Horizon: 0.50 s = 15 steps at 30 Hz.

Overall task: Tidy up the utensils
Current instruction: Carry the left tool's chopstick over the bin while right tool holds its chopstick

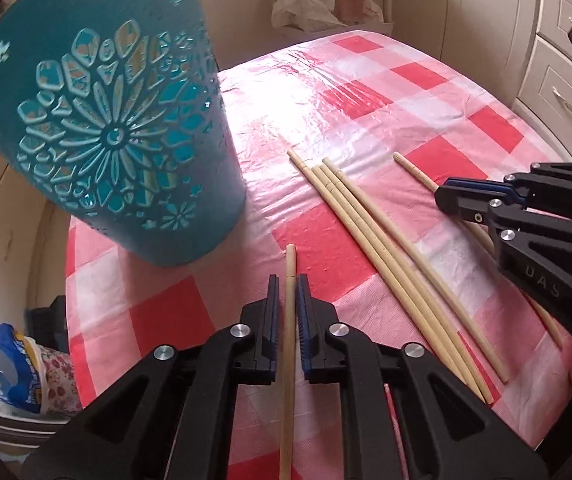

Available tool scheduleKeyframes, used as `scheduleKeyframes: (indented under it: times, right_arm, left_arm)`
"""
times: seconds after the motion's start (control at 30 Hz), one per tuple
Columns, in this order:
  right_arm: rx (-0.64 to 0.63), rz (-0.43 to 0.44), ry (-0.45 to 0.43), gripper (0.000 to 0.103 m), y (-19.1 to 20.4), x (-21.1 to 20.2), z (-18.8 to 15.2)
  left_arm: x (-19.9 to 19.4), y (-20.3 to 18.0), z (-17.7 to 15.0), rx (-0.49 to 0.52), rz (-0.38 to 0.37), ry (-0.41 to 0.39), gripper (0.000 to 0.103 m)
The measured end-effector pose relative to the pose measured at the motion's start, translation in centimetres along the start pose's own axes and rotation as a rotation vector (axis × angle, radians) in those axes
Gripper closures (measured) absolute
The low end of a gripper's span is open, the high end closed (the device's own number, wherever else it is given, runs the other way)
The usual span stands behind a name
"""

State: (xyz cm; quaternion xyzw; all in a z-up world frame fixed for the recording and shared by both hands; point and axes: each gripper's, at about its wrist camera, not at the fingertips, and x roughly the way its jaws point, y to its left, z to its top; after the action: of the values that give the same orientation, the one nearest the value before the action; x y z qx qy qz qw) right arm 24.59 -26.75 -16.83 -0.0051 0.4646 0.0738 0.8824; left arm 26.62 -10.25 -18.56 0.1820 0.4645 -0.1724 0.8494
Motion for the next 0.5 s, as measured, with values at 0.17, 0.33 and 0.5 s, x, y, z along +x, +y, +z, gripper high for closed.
scheduleKeyframes:
  times: [0.17, 0.33, 0.5]
  right_arm:
    - [-0.078, -0.054, -0.005, 0.097, 1.3, 0.2, 0.2]
    - [0.152, 0.189, -0.017, 0.097, -2.0, -0.6, -0.3]
    - [0.263, 0.303, -0.055, 0.097, -3.5, -1.2, -0.6]
  left_arm:
    - [-0.1, 0.1, 0.3, 0.029, -0.015, 0.023, 0.098]
    - [-0.6, 0.4, -0.1, -0.014, -0.06, -0.002, 0.098]
    - [-4.4, 2.7, -1.8, -0.119, -0.123, -0.124, 0.098]
